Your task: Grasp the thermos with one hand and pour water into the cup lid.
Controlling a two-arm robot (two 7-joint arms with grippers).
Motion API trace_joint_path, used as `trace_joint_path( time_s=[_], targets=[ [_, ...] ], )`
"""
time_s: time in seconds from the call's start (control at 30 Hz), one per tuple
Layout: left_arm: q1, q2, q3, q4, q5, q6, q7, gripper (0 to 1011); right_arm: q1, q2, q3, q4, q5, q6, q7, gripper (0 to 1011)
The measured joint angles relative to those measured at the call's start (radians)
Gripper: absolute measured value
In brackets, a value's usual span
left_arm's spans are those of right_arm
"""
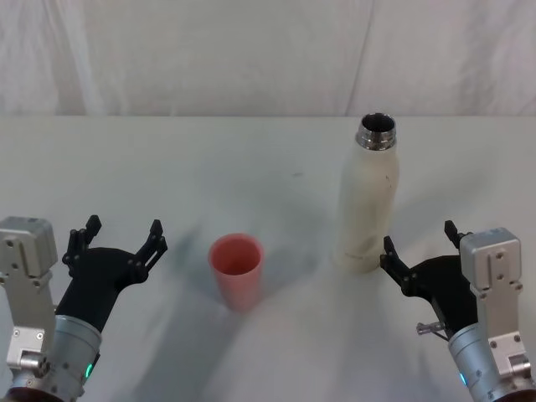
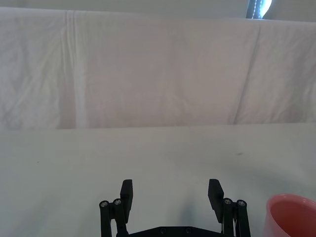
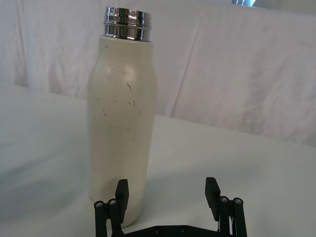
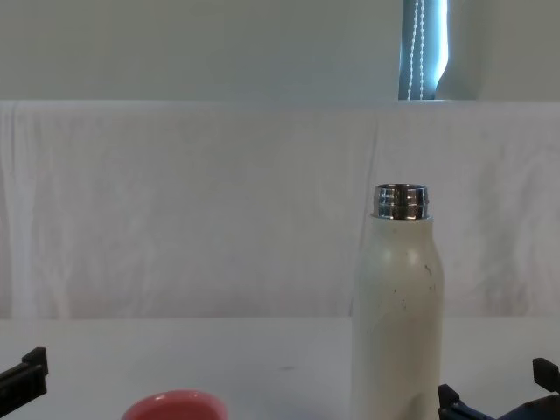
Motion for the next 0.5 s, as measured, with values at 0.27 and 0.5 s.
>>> trace_joint_path(
  time_s=[0.27,0.5],
  targets=[
    [0.000,0.000,0.000,0.000,0.000,0.000,0.000,1001,0.000,0.000,0.000,0.000,0.000,0.000,0.000,1001],
    [0.000,0.000,0.000,0.000,0.000,0.000,0.000,1001,0.000,0.000,0.000,0.000,0.000,0.000,0.000,1001]
  ],
)
